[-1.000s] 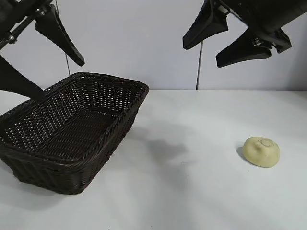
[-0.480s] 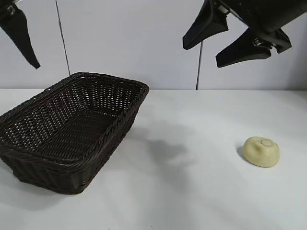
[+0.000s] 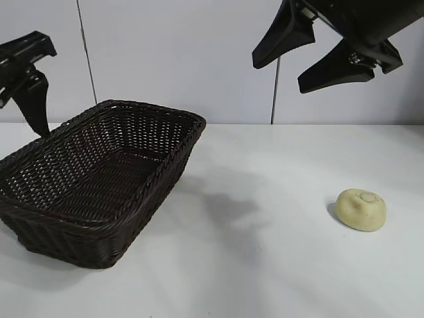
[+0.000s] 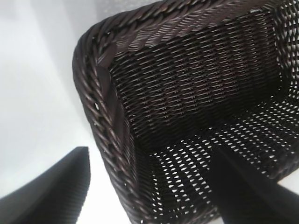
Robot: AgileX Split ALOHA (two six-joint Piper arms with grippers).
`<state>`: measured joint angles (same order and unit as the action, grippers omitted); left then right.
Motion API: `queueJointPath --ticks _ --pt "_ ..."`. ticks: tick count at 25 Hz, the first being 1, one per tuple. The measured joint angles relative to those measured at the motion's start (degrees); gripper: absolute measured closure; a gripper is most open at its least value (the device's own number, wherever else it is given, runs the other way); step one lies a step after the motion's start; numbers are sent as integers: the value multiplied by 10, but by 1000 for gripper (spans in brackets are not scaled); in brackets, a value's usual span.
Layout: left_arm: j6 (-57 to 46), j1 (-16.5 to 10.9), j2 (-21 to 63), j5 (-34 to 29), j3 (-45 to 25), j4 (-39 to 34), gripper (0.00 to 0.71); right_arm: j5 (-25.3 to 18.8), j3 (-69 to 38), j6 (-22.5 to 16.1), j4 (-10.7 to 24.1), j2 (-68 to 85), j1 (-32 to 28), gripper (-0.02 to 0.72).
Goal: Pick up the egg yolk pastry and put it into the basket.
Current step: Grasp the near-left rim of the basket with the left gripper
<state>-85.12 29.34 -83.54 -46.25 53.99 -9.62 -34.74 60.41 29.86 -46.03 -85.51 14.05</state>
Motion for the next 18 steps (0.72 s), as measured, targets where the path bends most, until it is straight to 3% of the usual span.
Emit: queueJointPath --ticks 18 --pt "-16 0 -50 95 -62 4 193 0 0 0 0 0 0 167"
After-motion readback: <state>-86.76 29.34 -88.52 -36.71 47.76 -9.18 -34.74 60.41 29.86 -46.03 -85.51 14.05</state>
